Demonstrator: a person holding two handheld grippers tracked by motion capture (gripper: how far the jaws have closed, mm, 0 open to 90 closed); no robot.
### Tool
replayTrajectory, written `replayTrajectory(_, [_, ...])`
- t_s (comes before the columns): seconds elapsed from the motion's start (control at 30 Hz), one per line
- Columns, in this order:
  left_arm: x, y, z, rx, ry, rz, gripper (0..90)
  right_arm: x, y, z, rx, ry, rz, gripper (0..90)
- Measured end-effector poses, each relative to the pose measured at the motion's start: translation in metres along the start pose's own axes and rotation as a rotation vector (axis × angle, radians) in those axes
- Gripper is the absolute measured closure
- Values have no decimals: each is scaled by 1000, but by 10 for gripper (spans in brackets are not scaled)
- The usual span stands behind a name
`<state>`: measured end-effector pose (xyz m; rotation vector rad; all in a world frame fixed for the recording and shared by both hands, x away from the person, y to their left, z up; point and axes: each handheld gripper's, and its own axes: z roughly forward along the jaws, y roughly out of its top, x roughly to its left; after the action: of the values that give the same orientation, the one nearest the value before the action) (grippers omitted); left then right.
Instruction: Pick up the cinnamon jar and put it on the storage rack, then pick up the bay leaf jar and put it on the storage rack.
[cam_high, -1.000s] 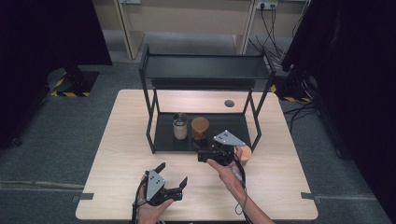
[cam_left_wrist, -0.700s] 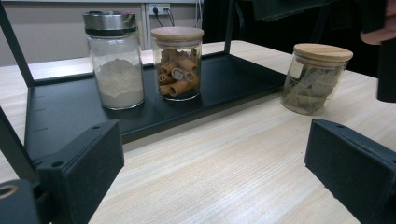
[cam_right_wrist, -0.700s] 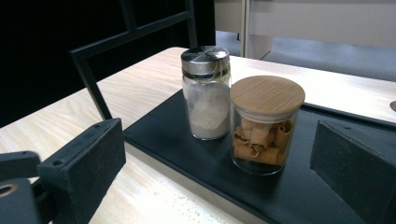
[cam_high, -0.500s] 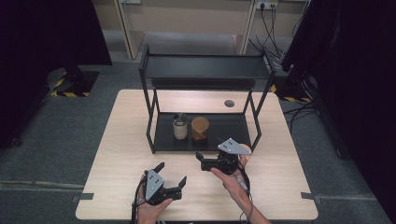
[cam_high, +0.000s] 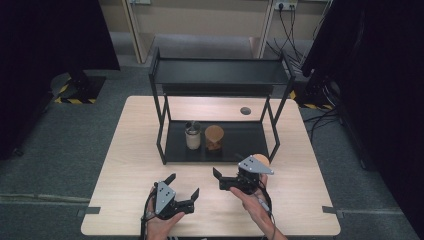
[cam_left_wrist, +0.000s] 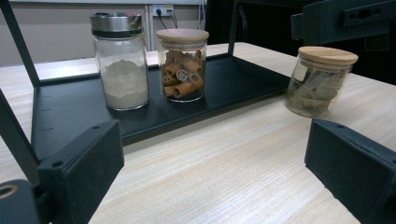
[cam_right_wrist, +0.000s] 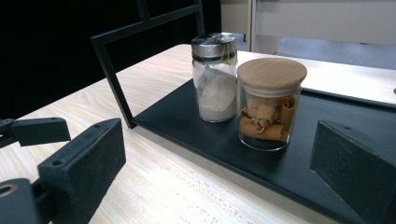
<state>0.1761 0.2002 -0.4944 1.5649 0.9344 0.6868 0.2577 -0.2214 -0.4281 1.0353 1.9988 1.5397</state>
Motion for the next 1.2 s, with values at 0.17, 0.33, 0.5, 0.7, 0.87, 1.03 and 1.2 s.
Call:
replayTrajectory(0.17, [0, 0, 0, 1, 2, -5, 37, 1, -5, -4, -6, 5, -2, 35])
replayTrajectory(0.33, [1, 0, 1, 1, 5, -5, 37, 1, -13, -9, -9, 8, -5, 35])
replayTrajectory(0.5, [1, 0, 0, 0, 7, -6, 37, 1, -22, -11, 0, 26, -6, 34])
replayTrajectory(0.7, [1, 0, 0, 0, 7, -4, 37, 2, -26, -12, 11, 41, -4, 34])
replayTrajectory(0.87, [1, 0, 0, -1, 6, -4, 37, 1, -26, -14, 5, 32, -3, 34])
replayTrajectory(1.03, [0, 0, 0, -1, 7, -4, 37, 0, -25, -17, -2, 17, -5, 34])
replayTrajectory(1.2, [0, 0, 0, -3, 6, -3, 37, -2, -25, -19, 2, 9, -2, 34])
